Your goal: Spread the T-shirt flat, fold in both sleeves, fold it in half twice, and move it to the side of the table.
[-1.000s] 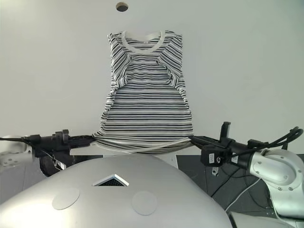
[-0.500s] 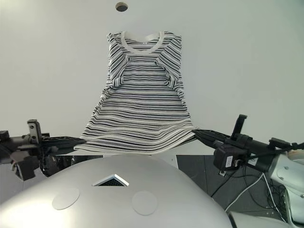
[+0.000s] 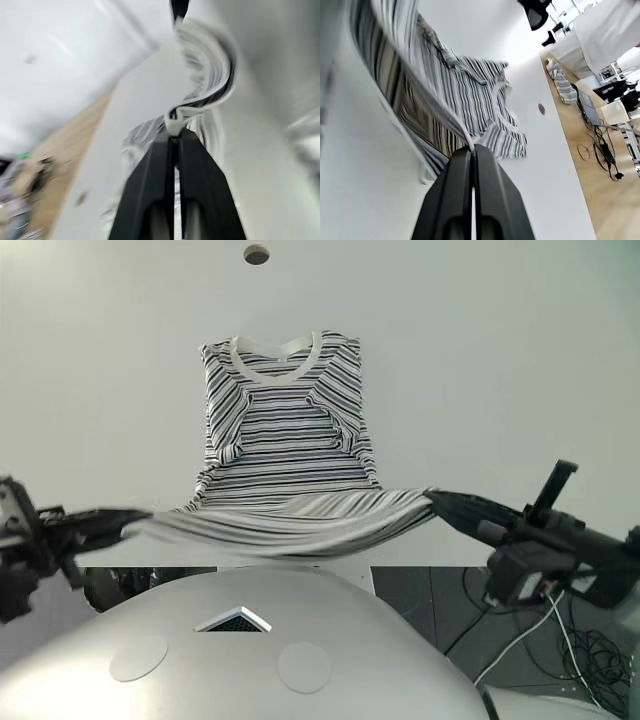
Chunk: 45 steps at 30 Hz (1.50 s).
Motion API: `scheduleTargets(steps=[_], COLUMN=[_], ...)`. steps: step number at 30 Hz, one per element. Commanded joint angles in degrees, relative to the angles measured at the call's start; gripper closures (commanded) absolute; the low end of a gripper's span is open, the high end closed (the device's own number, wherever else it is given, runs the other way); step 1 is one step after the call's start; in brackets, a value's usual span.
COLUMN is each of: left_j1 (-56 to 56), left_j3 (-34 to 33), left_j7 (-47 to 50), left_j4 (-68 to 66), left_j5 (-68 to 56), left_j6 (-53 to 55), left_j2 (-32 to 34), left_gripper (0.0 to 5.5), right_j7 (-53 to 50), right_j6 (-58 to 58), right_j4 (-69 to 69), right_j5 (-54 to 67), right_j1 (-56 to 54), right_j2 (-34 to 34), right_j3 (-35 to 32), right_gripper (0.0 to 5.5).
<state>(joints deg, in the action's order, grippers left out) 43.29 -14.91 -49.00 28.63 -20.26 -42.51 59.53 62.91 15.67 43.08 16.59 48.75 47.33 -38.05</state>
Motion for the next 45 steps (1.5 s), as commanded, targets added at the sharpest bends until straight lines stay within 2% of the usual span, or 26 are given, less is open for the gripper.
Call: scheduleTargets(steps=[1, 7, 13, 18, 28, 29, 30, 37, 42, 45], left_j1=[-18.1, -32.8, -41.7, -47.1, -57.8, -58.9, -60.2, -65.9, -67.6, -68.8], left_j3=[6.9, 11.9, 15.1, 17.6, 24.3, 24.9, 25.8, 33.5, 33.1, 30.6], left_j7=[6.4, 14.4, 19.9, 24.4, 32.1, 33.1, 33.8, 44.1, 47.9, 51.5], left_j4=[-4.6, -17.2, -30.2, -38.6, -54.3, -56.3, -58.9, -75.0, -80.6, -81.5], left_j5=[16.0, 30.3, 36.5, 41.1, 49.4, 50.0, 50.8, 59.0, 55.7, 53.0], left_j6=[7.3, 10.7, 8.0, 6.3, 4.8, 4.8, 4.8, 3.7, 3.1, 3.7], left_j2=[-7.6, -15.6, -18.6, -20.1, -22.9, -23.3, -23.6, -26.4, -28.2, -28.9], left_gripper=[5.50, 5.50, 5.50, 5.50, 5.50, 5.21, 5.14, 3.97, 3.07, 2.53], right_j7=[-4.4, -7.3, -9.0, -11.1, -15.2, -15.7, -16.2, -21.5, -30.2, -34.8], right_j6=[-7.0, -12.0, -12.7, -9.5, -4.1, -3.7, -3.6, -2.6, -2.8, -1.7], right_j4=[-4.1, -17.9, -36.2, -52.0, -72.9, -74.5, -76.6, -85.9, -91.5, -91.5], right_j5=[-9.0, -19.9, -26.5, -30.3, -33.8, -34.1, -34.1, -34.5, -32.3, -28.8], right_j1=[-13.9, -38.7, -60.8, -72.0, -82.4, -83.2, -84.1, -87.0, -88.4, -88.2], right_j2=[5.3, 7.4, -0.1, -6.4, -11.8, -12.3, -13.0, -19.0, -22.2, -23.9], right_j3=[11.2, 29.3, 43.9, 50.8, 54.8, 55.0, 55.1, 55.4, 51.4, 47.4], right_gripper=[5.48, 5.48, 5.48, 5.48, 5.48, 5.50, 5.50, 4.21, 3.28, 3.24])
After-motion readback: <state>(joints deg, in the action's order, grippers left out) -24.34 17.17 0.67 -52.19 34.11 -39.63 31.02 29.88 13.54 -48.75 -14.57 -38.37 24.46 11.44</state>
